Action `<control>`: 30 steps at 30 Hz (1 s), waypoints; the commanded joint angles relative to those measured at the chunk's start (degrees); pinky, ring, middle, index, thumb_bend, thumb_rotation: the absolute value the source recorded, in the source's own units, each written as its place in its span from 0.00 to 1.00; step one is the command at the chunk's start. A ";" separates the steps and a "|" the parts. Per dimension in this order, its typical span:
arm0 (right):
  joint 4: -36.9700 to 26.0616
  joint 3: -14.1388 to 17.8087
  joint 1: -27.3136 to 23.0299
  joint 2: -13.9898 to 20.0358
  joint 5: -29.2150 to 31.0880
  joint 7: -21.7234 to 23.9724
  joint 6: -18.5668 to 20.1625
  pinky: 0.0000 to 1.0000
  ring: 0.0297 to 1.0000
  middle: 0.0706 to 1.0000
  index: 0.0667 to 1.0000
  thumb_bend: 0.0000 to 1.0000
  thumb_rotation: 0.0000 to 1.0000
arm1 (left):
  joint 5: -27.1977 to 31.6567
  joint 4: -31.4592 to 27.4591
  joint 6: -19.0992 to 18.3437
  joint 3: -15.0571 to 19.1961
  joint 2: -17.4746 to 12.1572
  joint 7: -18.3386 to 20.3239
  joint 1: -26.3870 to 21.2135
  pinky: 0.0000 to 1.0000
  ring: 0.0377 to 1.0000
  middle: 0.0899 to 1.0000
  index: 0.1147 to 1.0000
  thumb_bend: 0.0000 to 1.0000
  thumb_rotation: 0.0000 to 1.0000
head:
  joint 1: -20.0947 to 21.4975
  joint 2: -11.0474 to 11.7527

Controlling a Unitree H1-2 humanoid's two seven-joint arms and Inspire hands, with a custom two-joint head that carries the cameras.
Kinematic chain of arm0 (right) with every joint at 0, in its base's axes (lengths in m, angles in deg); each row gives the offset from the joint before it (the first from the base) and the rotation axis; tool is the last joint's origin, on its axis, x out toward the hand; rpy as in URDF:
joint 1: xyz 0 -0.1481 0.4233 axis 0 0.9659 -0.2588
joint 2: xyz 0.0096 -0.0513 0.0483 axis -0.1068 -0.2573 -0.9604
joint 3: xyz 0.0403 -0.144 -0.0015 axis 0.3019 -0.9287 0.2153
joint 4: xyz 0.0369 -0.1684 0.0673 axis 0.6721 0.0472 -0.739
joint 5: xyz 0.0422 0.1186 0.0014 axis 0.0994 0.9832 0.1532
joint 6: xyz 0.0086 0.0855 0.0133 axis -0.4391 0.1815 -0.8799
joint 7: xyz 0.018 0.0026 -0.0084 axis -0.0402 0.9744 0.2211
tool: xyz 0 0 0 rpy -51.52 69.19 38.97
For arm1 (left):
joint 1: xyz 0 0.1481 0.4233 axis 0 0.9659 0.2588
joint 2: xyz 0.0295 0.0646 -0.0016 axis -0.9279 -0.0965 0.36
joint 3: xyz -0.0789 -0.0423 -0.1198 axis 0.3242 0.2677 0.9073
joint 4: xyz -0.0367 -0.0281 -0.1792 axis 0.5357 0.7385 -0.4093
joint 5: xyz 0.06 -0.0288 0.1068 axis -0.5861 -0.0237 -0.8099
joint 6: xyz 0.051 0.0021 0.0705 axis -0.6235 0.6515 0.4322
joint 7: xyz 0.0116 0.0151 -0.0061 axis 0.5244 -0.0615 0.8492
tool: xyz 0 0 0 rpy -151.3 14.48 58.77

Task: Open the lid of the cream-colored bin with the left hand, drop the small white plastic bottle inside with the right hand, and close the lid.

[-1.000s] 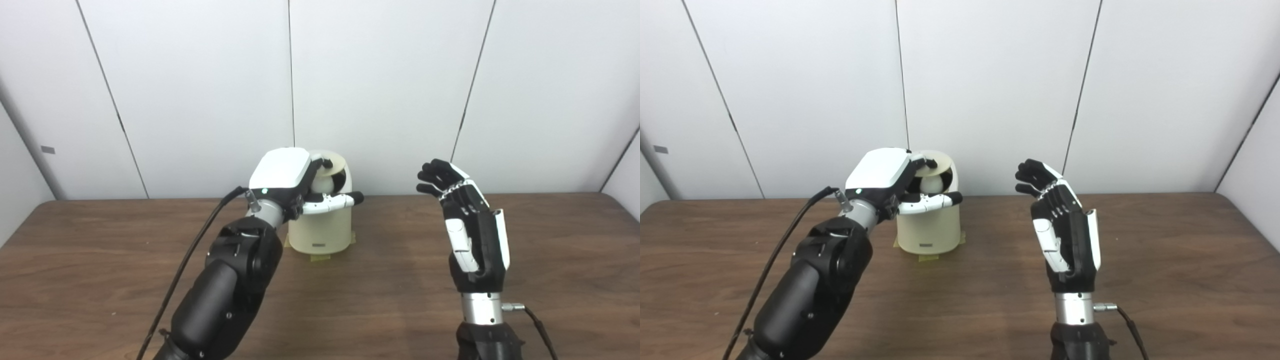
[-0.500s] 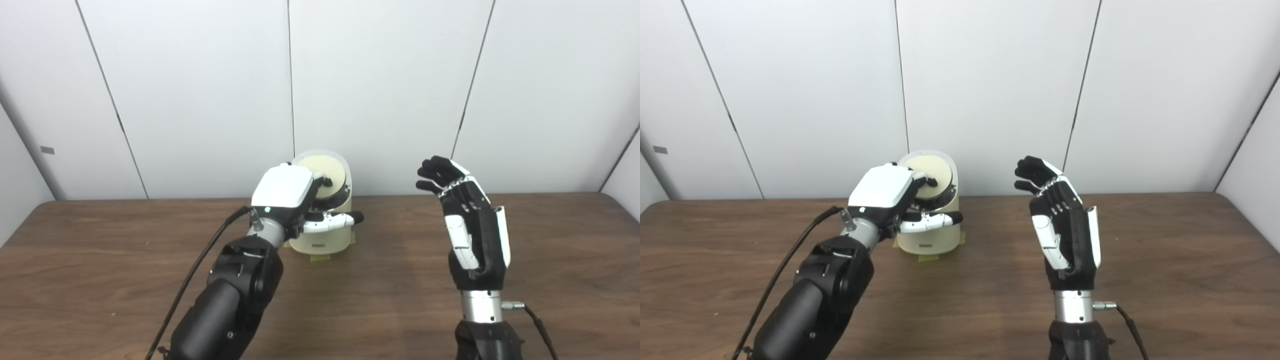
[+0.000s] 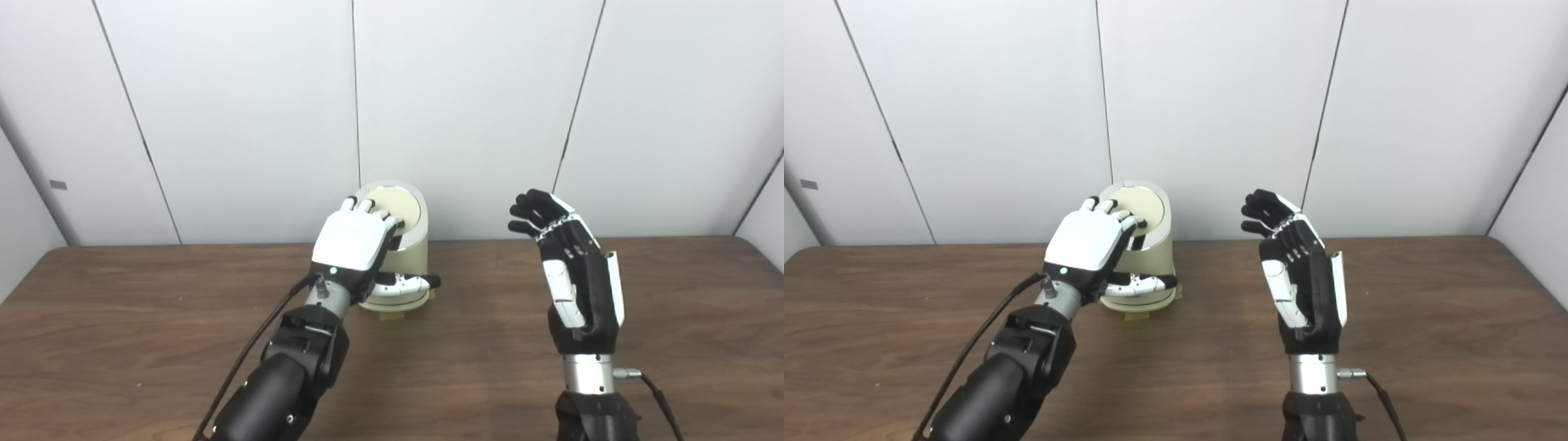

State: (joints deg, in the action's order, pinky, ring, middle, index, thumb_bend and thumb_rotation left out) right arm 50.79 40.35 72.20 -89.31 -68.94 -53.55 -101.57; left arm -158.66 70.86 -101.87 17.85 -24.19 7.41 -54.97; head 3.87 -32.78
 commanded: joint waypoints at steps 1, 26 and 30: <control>-1.76 0.25 -1.55 -0.23 0.07 0.03 -0.67 0.67 0.73 0.73 0.71 0.30 0.67 | 0.65 2.09 0.06 0.25 -0.83 1.48 -0.31 1.00 0.96 0.85 0.82 0.77 0.87 | 0.10 -0.11; 0.19 0.37 -1.89 -0.20 -1.33 -0.16 -2.66 0.68 0.73 0.74 0.72 0.29 0.71 | 6.91 -1.27 7.33 3.03 0.57 -13.19 2.06 1.00 0.82 0.70 0.71 0.66 0.82 | -0.03 0.15; 0.34 0.28 -1.89 -0.06 -1.70 -0.06 -3.04 0.68 0.73 0.74 0.72 0.30 0.72 | 8.32 -3.49 8.62 3.77 0.97 -14.51 2.35 1.00 0.83 0.70 0.73 0.61 0.84 | 0.00 0.12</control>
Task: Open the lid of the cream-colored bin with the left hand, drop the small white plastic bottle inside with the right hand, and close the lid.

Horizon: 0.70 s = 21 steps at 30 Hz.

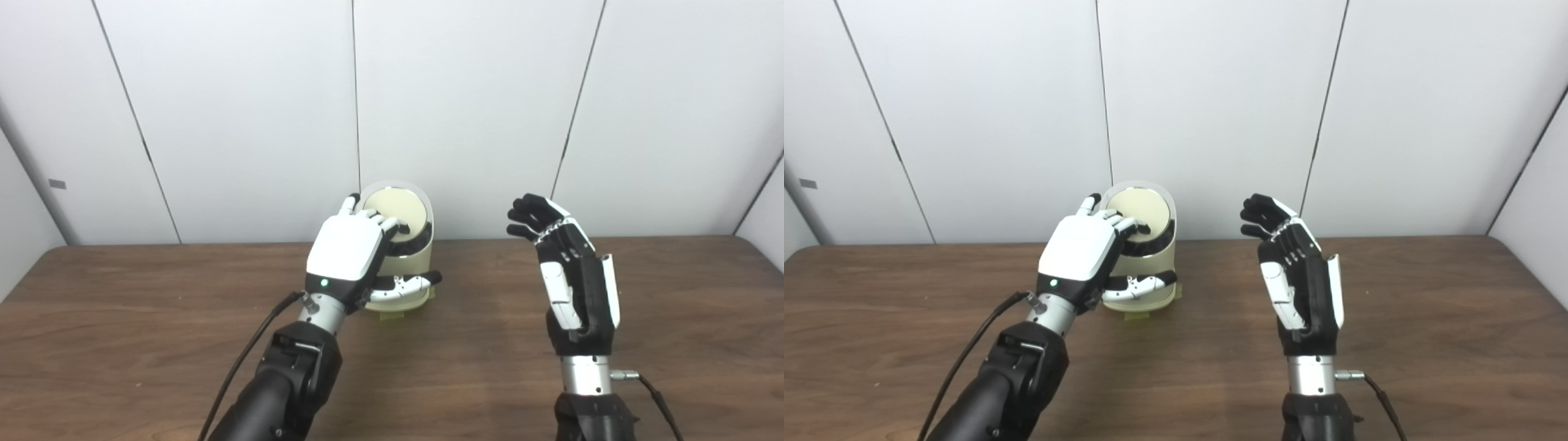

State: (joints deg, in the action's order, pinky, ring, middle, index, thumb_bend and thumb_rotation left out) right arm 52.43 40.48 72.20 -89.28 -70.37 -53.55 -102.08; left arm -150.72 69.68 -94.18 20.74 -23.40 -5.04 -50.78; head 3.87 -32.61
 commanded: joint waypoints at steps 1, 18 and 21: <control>-1.39 0.08 -1.85 -0.06 -0.18 0.04 -2.48 0.68 0.74 0.74 0.72 0.30 0.73 | 1.02 -3.01 1.40 1.18 0.36 -2.37 -1.68 1.00 0.83 0.70 0.74 0.60 0.84 | 0.00 -0.06; -0.71 -0.02 -1.84 0.30 -0.05 0.25 -2.63 0.67 0.74 0.75 0.73 0.32 0.73 | 10.10 -12.05 4.16 8.44 4.35 -6.24 0.76 0.76 0.77 0.78 0.77 0.58 0.91 | -0.13 0.07; -0.39 0.01 -1.75 0.52 -0.21 0.31 -3.09 0.68 0.74 0.75 0.74 0.32 0.74 | 19.25 -13.20 7.05 12.31 5.77 -7.27 1.57 0.71 0.78 0.79 0.77 0.52 0.85 | -0.13 0.05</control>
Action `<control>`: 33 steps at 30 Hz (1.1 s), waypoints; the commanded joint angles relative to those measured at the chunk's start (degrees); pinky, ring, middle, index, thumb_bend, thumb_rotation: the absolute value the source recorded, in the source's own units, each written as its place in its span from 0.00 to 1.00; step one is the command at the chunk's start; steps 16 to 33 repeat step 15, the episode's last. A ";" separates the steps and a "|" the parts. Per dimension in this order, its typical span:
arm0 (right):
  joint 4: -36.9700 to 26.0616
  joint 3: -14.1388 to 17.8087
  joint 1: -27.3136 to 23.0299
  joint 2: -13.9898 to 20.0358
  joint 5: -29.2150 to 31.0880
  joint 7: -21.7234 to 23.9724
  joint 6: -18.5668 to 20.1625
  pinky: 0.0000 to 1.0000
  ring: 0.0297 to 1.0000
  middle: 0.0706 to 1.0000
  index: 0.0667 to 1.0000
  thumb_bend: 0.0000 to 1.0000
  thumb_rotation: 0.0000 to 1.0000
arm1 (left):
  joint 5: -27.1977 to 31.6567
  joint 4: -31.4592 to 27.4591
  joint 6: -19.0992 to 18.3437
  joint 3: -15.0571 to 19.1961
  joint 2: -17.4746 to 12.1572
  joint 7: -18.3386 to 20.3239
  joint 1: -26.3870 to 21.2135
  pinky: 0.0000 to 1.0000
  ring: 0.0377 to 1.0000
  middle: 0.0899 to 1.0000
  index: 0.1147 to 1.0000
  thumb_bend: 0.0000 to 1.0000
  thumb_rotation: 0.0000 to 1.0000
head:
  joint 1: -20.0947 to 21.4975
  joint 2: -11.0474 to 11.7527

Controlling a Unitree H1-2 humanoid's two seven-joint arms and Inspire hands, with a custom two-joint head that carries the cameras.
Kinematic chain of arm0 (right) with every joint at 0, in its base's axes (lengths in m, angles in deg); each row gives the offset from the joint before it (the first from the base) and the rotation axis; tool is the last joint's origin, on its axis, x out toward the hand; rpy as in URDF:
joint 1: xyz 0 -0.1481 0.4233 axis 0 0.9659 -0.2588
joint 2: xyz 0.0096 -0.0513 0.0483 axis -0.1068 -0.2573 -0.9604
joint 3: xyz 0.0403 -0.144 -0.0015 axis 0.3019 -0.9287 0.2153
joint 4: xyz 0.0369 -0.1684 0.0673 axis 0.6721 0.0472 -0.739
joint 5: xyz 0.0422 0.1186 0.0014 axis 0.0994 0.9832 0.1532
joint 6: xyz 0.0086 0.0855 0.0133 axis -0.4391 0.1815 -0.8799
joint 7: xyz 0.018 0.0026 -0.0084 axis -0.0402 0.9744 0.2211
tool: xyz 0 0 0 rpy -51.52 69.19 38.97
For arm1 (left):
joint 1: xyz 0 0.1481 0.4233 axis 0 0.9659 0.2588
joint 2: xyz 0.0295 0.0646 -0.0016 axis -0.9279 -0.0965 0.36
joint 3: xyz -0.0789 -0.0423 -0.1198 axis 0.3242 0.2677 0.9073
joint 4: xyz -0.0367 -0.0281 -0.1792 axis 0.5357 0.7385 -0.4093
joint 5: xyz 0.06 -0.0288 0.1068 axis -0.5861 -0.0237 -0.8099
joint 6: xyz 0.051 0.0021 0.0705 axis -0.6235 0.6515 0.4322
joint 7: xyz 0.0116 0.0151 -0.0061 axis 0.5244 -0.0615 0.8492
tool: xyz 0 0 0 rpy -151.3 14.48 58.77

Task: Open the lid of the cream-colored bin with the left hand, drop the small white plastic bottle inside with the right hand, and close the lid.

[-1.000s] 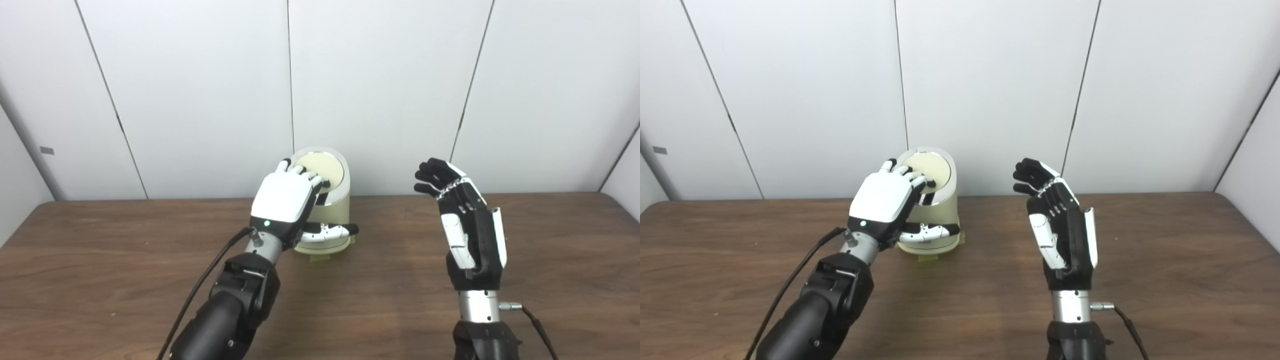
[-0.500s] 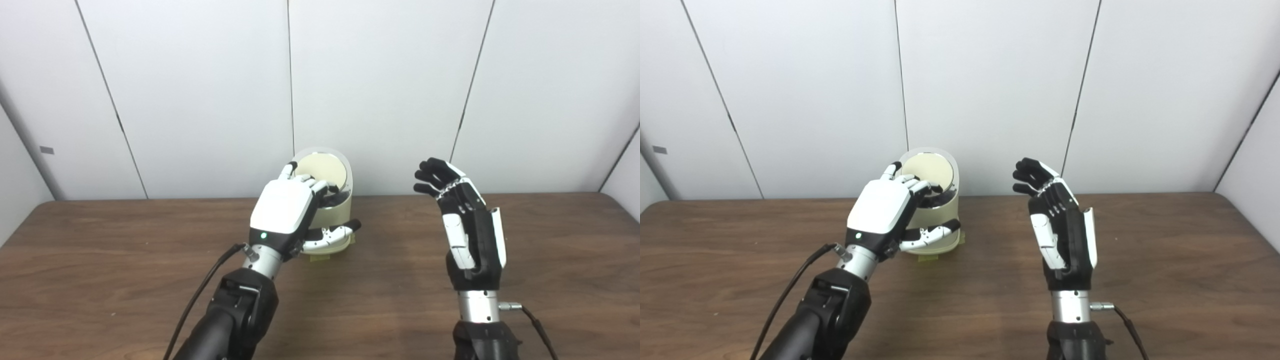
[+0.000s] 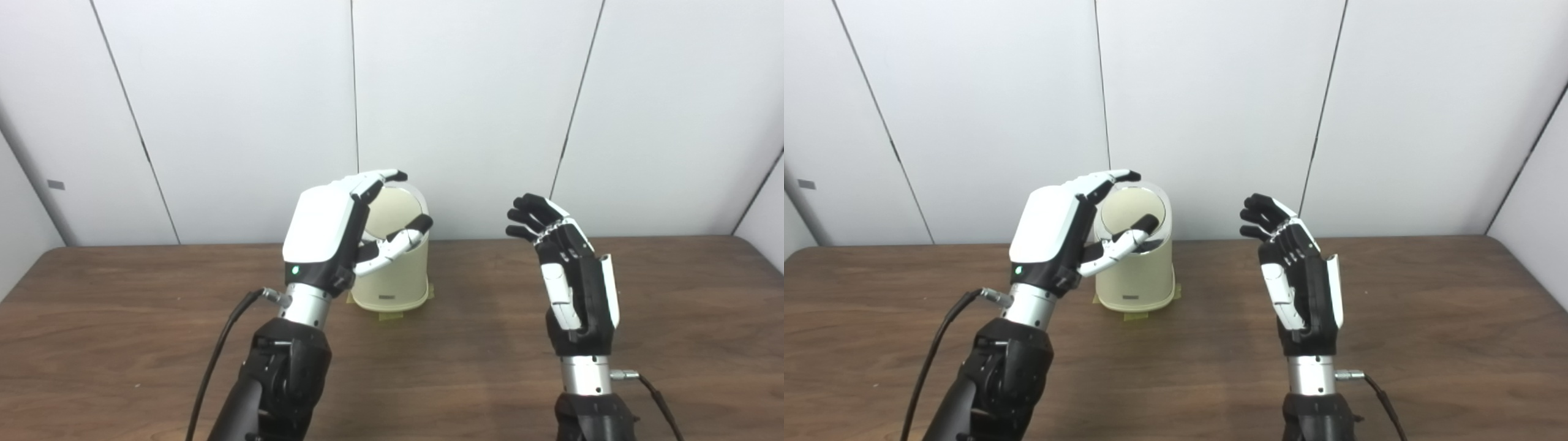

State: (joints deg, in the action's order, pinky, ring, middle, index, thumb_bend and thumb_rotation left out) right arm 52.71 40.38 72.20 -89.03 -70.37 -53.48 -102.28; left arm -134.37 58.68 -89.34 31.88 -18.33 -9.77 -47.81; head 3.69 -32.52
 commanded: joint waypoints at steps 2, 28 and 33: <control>-1.03 0.05 -1.70 0.30 -0.56 0.24 -2.62 0.68 0.74 0.75 0.74 0.32 0.76 | 12.63 -3.29 3.96 4.88 2.68 -2.44 -0.47 0.70 0.79 0.79 0.77 0.47 0.85 | 0.04 -0.04; -3.54 0.72 -1.61 0.35 1.67 0.23 -0.10 0.66 0.72 0.73 0.71 0.27 0.65 | 46.17 -10.78 9.91 17.29 5.74 -0.96 9.73 0.66 0.73 0.73 0.71 0.30 0.56 | -0.78 -0.16; -3.54 0.72 -1.61 0.35 1.67 0.23 -0.10 0.66 0.72 0.73 0.71 0.27 0.65 | 46.17 -10.78 9.91 17.29 5.74 -0.96 9.73 0.66 0.73 0.73 0.71 0.30 0.56 | -0.78 -0.16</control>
